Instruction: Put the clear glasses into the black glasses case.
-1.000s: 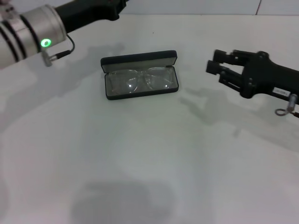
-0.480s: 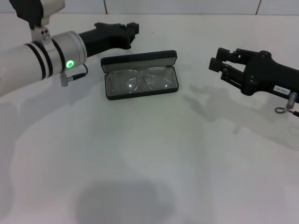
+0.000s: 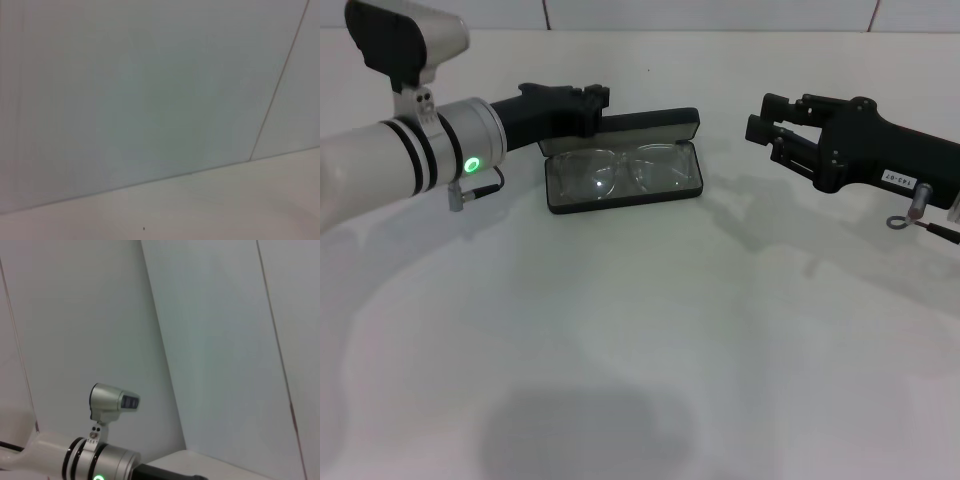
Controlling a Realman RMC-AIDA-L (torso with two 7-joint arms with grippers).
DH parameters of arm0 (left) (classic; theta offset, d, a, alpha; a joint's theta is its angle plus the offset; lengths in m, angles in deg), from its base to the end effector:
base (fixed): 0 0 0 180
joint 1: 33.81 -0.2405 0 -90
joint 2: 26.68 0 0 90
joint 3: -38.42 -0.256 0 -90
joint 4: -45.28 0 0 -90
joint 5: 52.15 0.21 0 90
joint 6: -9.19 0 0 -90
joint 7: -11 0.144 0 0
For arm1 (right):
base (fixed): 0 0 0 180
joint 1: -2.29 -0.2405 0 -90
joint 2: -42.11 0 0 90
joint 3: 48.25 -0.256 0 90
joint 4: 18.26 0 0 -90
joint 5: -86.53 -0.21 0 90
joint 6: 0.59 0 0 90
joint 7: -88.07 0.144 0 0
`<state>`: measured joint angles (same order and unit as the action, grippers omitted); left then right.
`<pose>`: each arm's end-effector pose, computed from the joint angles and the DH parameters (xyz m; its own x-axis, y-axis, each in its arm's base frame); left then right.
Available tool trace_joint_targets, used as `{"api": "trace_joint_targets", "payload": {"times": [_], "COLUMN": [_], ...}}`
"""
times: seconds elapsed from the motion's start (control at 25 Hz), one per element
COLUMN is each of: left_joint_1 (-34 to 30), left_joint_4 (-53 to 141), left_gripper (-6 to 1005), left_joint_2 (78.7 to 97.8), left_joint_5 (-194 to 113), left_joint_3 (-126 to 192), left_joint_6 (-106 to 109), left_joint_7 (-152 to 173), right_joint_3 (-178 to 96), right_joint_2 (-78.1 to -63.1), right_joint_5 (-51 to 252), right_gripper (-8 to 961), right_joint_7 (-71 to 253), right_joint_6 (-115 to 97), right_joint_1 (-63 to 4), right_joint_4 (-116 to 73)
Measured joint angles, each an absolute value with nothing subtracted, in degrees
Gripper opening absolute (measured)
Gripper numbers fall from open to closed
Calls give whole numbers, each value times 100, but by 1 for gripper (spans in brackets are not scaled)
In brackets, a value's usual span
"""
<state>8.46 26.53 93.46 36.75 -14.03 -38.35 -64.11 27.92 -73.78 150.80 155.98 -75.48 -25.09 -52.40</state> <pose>-0.2438 0.4170 -0.0535 0.6864 0.4220 0.5922 0.7035 -0.5916 -0.3938 0.2134 0.3508 -0.0147 0.6655 -0.1420 -0.7328 -0.4257 -0.8786 -0.2163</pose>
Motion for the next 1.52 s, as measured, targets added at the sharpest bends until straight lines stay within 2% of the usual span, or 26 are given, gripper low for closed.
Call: {"api": "trace_joint_targets", "payload": {"times": [0.84,1.0,1.04,1.36,1.52], "left_joint_1": [682,351,-57,-1055,-1395], "left_joint_4": [3038,2363,1691,317,-57], "left_gripper": [150,151,151,154,293], "left_joint_2": [9388,9363,9360,9279,9235], "left_joint_5": [3670,3629,3355,3066,3327], "left_joint_3": [-1802,-1801,-1840,-2016,-1991], "left_joint_6": [-4425,-5694,-6812,-8000,-8272], "left_joint_7": [-6405,-6245,-6029,-5957,-5963], "right_joint_3": [2812,2785,2779,2766,2687], "right_joint_2": [-7389,-7381,-7378,-7245,-7193], "right_joint_5": [15076,15076,15076,15092,15114], "right_gripper": [325,325,329,364,381], "right_joint_7": [15583,15583,15583,15253,15158], "right_joint_6": [-7441,-7503,-7507,-7928,-8186], "right_joint_1": [-2548,-2539,-2541,-2541,-2545], "right_joint_4": [-5226,-5226,-5230,-5296,-5327]}}
